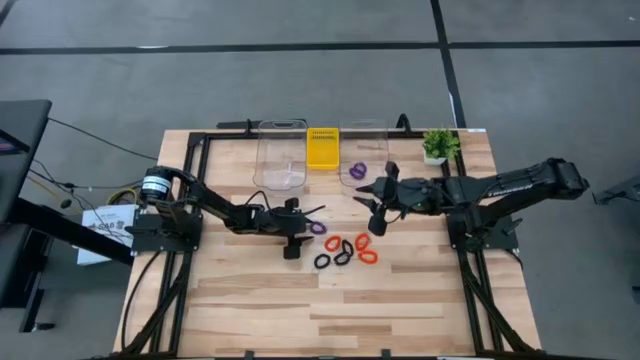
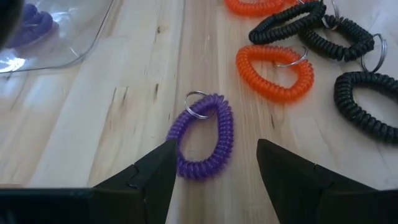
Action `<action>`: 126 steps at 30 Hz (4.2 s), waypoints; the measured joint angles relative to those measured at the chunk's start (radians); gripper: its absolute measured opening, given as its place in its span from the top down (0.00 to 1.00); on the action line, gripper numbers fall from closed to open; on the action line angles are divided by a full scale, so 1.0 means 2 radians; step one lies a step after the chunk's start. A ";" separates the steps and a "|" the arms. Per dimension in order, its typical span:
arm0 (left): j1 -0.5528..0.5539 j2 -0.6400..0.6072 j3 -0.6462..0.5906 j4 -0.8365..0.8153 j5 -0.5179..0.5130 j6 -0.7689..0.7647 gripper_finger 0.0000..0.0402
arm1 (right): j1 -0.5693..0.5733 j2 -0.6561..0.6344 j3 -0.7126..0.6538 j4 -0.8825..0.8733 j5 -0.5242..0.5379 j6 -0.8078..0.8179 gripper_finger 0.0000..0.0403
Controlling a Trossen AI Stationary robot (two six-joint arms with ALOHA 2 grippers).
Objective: Sort spring keychains
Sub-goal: Put the violet spring keychain into the right transparent bin
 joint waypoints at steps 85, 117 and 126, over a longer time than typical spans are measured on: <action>0.003 0.056 0.018 0.040 0.045 0.026 0.90 | 0.052 0.103 -0.001 0.059 0.006 0.005 0.76; -0.041 -0.040 0.018 -0.001 0.046 0.024 0.91 | 0.076 0.149 0.000 0.109 0.010 -0.022 0.76; -0.070 -0.066 0.018 0.000 0.045 0.036 0.90 | 0.076 0.149 0.000 0.108 0.010 -0.026 0.76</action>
